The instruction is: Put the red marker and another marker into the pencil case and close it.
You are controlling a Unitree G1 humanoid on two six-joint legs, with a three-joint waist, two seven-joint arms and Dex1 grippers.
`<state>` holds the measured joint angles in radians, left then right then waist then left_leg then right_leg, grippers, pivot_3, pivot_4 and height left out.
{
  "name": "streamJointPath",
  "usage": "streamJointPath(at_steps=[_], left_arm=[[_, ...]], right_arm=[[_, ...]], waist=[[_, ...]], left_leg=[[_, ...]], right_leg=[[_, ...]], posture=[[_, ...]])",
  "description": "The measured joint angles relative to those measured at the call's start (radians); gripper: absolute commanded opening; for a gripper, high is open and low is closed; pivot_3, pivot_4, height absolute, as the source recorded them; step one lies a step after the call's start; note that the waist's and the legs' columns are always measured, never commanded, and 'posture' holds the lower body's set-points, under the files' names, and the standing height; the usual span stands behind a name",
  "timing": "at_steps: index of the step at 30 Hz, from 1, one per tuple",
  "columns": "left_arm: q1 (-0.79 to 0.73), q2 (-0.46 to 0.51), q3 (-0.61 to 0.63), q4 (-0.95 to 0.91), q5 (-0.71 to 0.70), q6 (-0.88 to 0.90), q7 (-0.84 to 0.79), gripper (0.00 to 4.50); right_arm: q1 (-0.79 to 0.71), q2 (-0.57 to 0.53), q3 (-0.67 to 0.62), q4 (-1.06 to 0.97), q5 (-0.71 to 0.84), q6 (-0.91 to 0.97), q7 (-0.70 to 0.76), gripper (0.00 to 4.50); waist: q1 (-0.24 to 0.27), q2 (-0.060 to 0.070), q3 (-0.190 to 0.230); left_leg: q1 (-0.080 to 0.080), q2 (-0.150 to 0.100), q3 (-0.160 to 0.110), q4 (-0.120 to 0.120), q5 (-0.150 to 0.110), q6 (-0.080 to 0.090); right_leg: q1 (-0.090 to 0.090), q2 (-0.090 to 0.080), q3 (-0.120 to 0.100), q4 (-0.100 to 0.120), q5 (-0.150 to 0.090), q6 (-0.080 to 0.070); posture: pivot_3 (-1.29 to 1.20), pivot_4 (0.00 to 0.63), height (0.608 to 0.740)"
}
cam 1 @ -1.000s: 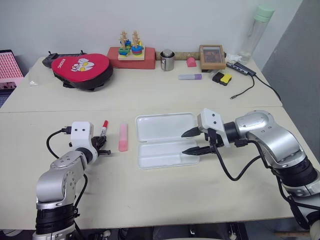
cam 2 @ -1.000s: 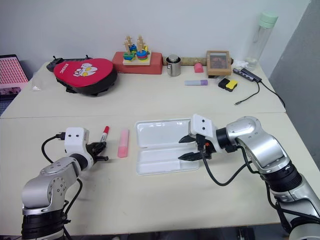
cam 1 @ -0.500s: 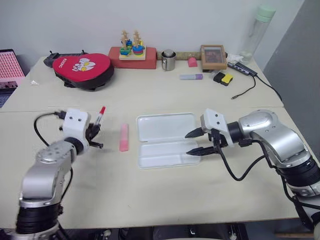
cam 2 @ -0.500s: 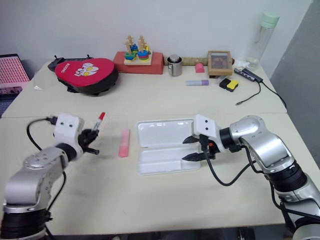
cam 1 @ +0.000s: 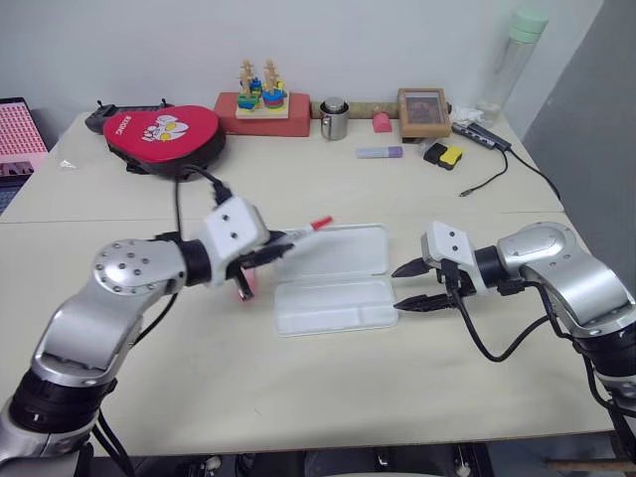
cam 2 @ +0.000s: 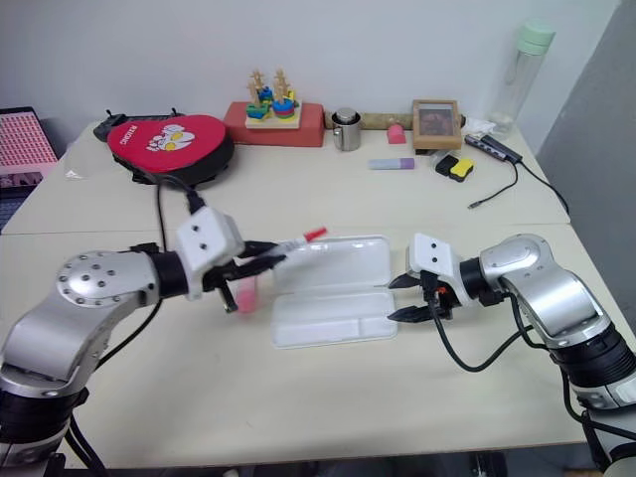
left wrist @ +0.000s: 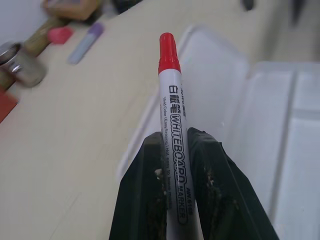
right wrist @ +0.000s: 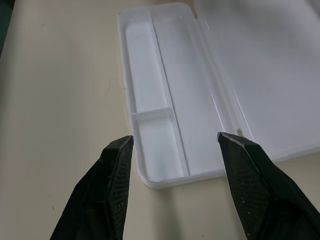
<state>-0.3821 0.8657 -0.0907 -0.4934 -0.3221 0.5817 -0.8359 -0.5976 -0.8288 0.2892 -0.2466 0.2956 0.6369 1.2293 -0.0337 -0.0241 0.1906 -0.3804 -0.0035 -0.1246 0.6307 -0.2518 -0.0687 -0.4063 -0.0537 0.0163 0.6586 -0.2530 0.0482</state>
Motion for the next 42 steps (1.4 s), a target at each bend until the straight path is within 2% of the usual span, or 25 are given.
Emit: streamJointPath(at_steps=[10, 18, 20, 21, 26, 28, 34, 42], left_arm=[[-0.040, -0.064, -0.180, 0.172, 0.128, -0.232, -0.136, 0.38], [-0.058, -0.130, -0.208, 0.292, 0.226, -0.331, -0.130, 0.38], [-0.061, -0.143, -0.207, 0.312, 0.234, -0.332, -0.132, 1.16], [-0.062, -0.150, -0.208, 0.317, 0.235, -0.332, -0.133, 1.23], [-0.063, -0.180, -0.207, 0.321, 0.232, -0.325, -0.136, 2.22], [-0.063, -0.184, -0.204, 0.310, 0.222, -0.308, -0.139, 2.31], [-0.054, -0.188, -0.141, 0.248, 0.157, -0.226, -0.132, 2.31], [-0.012, -0.219, 0.183, 0.063, -0.088, 0.056, 0.022, 2.31]], right_arm=[[0.019, -0.001, -0.016, -0.023, 0.003, 0.024, -0.035, 2.80], [0.024, 0.000, -0.027, -0.044, 0.003, 0.048, -0.052, 2.80], [0.024, 0.000, -0.029, -0.044, 0.003, 0.049, -0.052, 2.80], [0.024, 0.000, -0.029, -0.044, 0.004, 0.049, -0.052, 2.80], [0.024, 0.003, -0.029, -0.045, 0.004, 0.050, -0.052, 2.80], [0.024, 0.004, -0.029, -0.045, 0.004, 0.050, -0.052, 2.80], [0.025, 0.006, -0.029, -0.047, 0.005, 0.053, -0.052, 2.80], [0.032, 0.005, -0.031, -0.062, 0.011, 0.063, -0.053, 2.80]], waist=[[0.003, 0.000, 0.000], [0.002, 0.000, 0.000], [0.002, 0.000, 0.000], [0.002, 0.000, 0.000], [0.002, 0.000, 0.000], [0.002, 0.000, 0.000], [0.001, 0.000, 0.000], [0.001, 0.000, 0.000]], left_leg=[[0.000, 0.000, 0.000, 0.001, 0.000, 0.000], [0.000, 0.000, -0.001, 0.001, 0.000, 0.000], [0.000, 0.000, -0.001, 0.001, 0.000, 0.000], [0.000, 0.000, -0.001, 0.001, 0.000, 0.000], [0.000, 0.000, -0.001, 0.002, 0.000, 0.000], [0.000, 0.000, -0.001, 0.002, 0.000, 0.000], [0.000, 0.000, -0.001, 0.003, 0.000, 0.000], [0.000, 0.000, -0.002, 0.005, 0.000, 0.000]], right_leg=[[0.000, 0.000, 0.000, 0.001, 0.000, 0.001], [0.000, 0.000, 0.000, 0.002, 0.000, 0.001], [0.000, 0.000, 0.000, 0.002, 0.000, 0.001], [0.000, 0.000, 0.000, 0.002, 0.000, 0.001], [0.000, 0.000, -0.001, 0.002, 0.000, 0.001], [0.000, 0.000, -0.001, 0.002, 0.000, 0.001], [0.000, 0.000, 0.000, 0.003, 0.000, 0.001], [0.000, 0.000, -0.001, 0.004, -0.002, 0.004]], posture=[[0.00, 0.150, 0.740], [0.00, 0.150, 0.740], [0.00, 0.150, 0.740], [0.00, 0.150, 0.740], [0.00, 0.150, 0.740], [0.00, 0.150, 0.740], [0.00, 0.150, 0.740], [0.00, 0.150, 0.740]])
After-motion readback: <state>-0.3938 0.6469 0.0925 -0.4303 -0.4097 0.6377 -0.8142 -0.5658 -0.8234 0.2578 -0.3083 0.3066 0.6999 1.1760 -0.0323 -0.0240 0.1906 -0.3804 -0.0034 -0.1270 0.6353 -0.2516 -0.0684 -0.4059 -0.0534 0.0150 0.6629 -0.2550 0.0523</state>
